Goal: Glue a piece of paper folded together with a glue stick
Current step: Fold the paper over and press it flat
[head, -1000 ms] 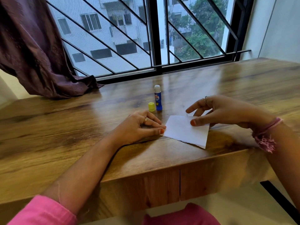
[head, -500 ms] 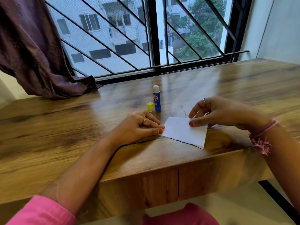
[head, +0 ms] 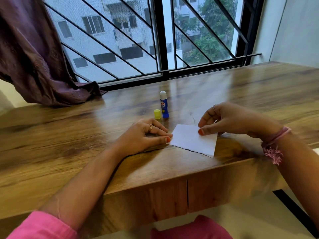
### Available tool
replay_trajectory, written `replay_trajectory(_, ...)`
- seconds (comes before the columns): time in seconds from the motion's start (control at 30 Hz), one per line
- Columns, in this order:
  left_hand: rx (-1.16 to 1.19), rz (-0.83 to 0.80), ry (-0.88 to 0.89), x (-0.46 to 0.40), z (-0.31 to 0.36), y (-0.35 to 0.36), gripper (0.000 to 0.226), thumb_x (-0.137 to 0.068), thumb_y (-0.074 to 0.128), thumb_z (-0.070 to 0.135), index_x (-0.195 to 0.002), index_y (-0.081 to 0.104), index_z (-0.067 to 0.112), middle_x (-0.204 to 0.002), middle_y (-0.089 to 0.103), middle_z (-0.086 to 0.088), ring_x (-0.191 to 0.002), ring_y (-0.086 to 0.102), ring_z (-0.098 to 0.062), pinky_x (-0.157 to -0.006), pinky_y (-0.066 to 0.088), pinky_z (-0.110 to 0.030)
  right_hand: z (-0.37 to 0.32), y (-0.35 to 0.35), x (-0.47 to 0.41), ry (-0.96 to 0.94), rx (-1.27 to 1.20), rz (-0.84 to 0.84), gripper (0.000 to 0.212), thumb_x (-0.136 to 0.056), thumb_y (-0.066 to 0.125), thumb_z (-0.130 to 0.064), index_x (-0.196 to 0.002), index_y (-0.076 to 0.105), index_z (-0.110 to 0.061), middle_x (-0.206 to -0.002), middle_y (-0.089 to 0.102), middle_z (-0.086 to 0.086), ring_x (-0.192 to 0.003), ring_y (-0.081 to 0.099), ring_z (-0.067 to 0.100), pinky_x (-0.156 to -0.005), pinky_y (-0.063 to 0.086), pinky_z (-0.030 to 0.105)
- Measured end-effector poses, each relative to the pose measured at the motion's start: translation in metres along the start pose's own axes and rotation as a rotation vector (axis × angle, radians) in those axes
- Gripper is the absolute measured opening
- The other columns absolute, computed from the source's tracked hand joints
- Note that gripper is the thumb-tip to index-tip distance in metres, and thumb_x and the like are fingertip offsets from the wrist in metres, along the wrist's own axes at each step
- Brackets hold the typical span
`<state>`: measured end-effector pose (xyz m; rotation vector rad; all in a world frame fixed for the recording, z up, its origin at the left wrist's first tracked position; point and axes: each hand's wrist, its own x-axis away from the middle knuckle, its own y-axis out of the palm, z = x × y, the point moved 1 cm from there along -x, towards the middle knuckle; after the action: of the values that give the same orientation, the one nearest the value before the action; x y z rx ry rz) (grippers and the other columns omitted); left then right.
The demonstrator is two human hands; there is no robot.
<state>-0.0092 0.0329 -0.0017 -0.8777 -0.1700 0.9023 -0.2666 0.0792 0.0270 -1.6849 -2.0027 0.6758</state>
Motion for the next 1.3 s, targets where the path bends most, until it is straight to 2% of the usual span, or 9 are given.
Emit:
replay_trajectory(0.3, -0.009, -0.012, 0.001, 0.0, 0.001, 0.0, 0.03, -0.074, 0.07, 0.042, -0.099, 0.076, 0.026, -0.104, 0.063, 0.012, -0.098, 0.058, 0.002, -0.081, 0.044, -0.007, 0.0, -0.001, -0.002, 0.023, 0.013, -0.02, 0.015, -0.073, 0.079, -0.016, -0.086, 0.073, -0.012, -0.078, 0.075, 0.003, -0.063, 0.067, 0.005, -0.055, 0.052, 0.015)
replay_trajectory(0.43, -0.022, -0.013, 0.004, 0.001, 0.001, 0.0, 0.027, -0.076, 0.07, 0.04, -0.099, 0.076, 0.027, -0.105, 0.063, 0.011, -0.099, 0.058, 0.001, -0.084, 0.045, -0.01, -0.002, -0.001, -0.001, 0.024, 0.012, -0.01, 0.017, -0.073, 0.078, -0.015, -0.088, 0.072, -0.01, -0.077, 0.074, 0.001, -0.059, 0.065, 0.001, -0.051, 0.048, 0.011)
replay_trajectory(0.57, -0.048, 0.007, 0.025, 0.001, 0.002, 0.0, 0.023, -0.078, 0.071, 0.037, -0.097, 0.076, 0.027, -0.103, 0.064, 0.012, -0.098, 0.058, 0.002, -0.082, 0.043, -0.006, -0.004, 0.001, 0.0, 0.022, 0.037, -0.011, 0.018, -0.075, 0.077, -0.015, -0.09, 0.071, -0.009, -0.079, 0.073, 0.003, -0.058, 0.064, 0.0, -0.051, 0.047, 0.011)
replay_trajectory(0.77, -0.052, 0.016, 0.014, 0.001, 0.003, 0.001, 0.026, -0.076, 0.069, 0.042, -0.096, 0.076, 0.026, -0.103, 0.063, 0.012, -0.098, 0.058, 0.001, -0.083, 0.044, -0.007, -0.008, 0.001, 0.001, 0.007, 0.092, -0.005, 0.02, -0.075, 0.078, -0.016, -0.092, 0.07, -0.008, -0.073, 0.069, 0.001, -0.055, 0.06, 0.0, -0.05, 0.045, 0.011)
replay_trajectory(0.93, -0.046, 0.018, 0.001, 0.001, 0.003, 0.001, 0.025, -0.077, 0.071, 0.038, -0.096, 0.077, 0.023, -0.103, 0.063, 0.011, -0.097, 0.058, 0.002, -0.081, 0.043, -0.006, -0.012, -0.003, 0.003, -0.008, 0.138, -0.006, 0.021, -0.075, 0.078, -0.015, -0.092, 0.07, -0.007, -0.076, 0.071, 0.003, -0.061, 0.065, 0.007, -0.054, 0.05, 0.014)
replay_trajectory(1.07, -0.034, 0.017, 0.003, 0.001, 0.005, 0.001, 0.024, -0.078, 0.071, 0.036, -0.096, 0.077, 0.022, -0.103, 0.063, 0.01, -0.096, 0.058, 0.003, -0.081, 0.043, -0.006, -0.012, -0.007, 0.003, 0.007, 0.119, -0.007, 0.02, -0.075, 0.077, -0.01, -0.092, 0.069, -0.004, -0.073, 0.07, 0.003, -0.056, 0.067, 0.005, -0.053, 0.052, 0.014)
replay_trajectory(1.3, -0.028, 0.009, 0.009, 0.002, 0.006, 0.001, 0.035, -0.073, 0.067, 0.045, -0.096, 0.077, 0.02, -0.103, 0.063, 0.01, -0.097, 0.058, 0.002, -0.081, 0.044, -0.007, -0.01, -0.01, -0.002, 0.045, 0.108, -0.024, 0.018, -0.074, 0.077, -0.007, -0.089, 0.069, -0.003, -0.07, 0.07, 0.003, -0.056, 0.067, 0.007, -0.053, 0.053, 0.015)
